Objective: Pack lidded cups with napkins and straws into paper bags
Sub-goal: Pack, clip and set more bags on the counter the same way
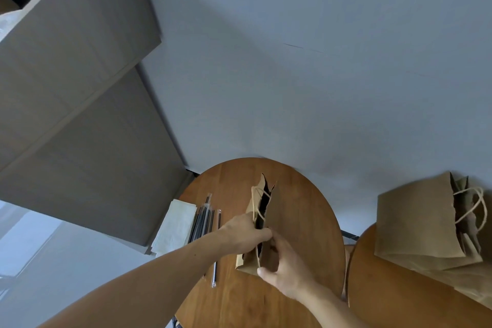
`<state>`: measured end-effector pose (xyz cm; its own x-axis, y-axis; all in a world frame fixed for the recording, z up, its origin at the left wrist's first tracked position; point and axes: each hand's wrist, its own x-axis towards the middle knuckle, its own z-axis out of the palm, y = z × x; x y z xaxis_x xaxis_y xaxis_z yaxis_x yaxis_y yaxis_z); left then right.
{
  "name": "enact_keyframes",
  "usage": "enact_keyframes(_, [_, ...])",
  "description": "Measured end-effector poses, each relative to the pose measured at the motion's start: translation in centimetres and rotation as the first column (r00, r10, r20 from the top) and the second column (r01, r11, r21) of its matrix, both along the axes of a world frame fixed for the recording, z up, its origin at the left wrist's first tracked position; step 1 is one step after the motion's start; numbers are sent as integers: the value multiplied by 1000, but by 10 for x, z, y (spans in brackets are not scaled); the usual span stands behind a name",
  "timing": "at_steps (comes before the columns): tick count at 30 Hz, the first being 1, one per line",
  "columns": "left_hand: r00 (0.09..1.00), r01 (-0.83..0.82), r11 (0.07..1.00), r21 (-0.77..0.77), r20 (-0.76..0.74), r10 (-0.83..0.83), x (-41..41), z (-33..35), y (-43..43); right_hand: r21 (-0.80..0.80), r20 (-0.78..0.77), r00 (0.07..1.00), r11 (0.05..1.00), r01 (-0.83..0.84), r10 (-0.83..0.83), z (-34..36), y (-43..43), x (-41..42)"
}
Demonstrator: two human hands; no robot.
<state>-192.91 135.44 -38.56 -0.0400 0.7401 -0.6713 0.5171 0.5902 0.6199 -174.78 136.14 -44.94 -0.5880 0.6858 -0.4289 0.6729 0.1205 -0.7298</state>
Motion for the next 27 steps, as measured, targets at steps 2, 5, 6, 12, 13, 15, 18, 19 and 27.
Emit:
enact_keyframes(2, [999, 3, 1000, 28, -34, -2, 2, -2, -1, 45, 2, 1000, 999, -30, 30, 1, -1, -1])
enact_keyframes(5, [970, 21, 994, 104, -242, 5, 4, -5, -3, 84, 30, 994, 991, -107, 105, 5, 7, 4])
enact_keyframes(6, [960, 21, 994, 111, -281, 12, 5, -5, -3, 100, 36, 992, 987, -125, 122, 6, 11, 5])
enact_keyframes(12, [920, 117, 987, 110, -386, -66, 5, 0, 8, 561, 6, 998, 825, -61, 70, 22, 55, 7])
enact_keyframes(13, [905, 170, 979, 111, -410, -110, 3, 0, 11, 647, 11, 995, 758, -81, 97, 26, 65, 7])
enact_keyframes(15, [862, 306, 947, 96, -451, -233, -3, 2, 17, 757, 92, 986, 633, -159, 138, 35, 85, 5])
enact_keyframes(18, [768, 460, 886, 52, -525, -368, -16, 5, 27, 842, 169, 976, 494, -214, 135, 43, 107, 2])
enact_keyframes(19, [741, 489, 871, 49, -549, -386, -19, 7, 31, 865, 170, 976, 455, -213, 134, 44, 111, 1])
enact_keyframes(27, [807, 363, 909, 205, -557, -196, -19, -1, 38, 798, 66, 996, 596, -89, 61, 31, 99, 14])
